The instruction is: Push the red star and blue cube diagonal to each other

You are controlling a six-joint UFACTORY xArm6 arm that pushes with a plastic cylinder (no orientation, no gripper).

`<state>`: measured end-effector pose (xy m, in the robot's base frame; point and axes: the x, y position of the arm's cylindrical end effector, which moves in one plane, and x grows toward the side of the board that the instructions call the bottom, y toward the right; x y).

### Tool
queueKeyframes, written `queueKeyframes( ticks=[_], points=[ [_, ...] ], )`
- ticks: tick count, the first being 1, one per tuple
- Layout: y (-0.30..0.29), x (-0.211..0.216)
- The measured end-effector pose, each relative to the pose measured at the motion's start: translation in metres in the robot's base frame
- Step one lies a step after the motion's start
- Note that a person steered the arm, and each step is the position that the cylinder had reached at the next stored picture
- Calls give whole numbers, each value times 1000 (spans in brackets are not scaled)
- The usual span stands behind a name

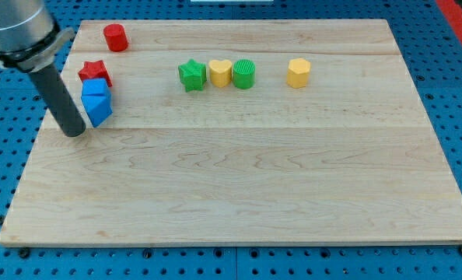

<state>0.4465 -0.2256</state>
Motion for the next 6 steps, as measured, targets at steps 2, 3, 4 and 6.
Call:
queueKeyframes(
  ticks=[2,3,4,6],
  points=[
    [16,-73],
    [39,-93],
    [9,-94],
    [29,-120]
  ],
)
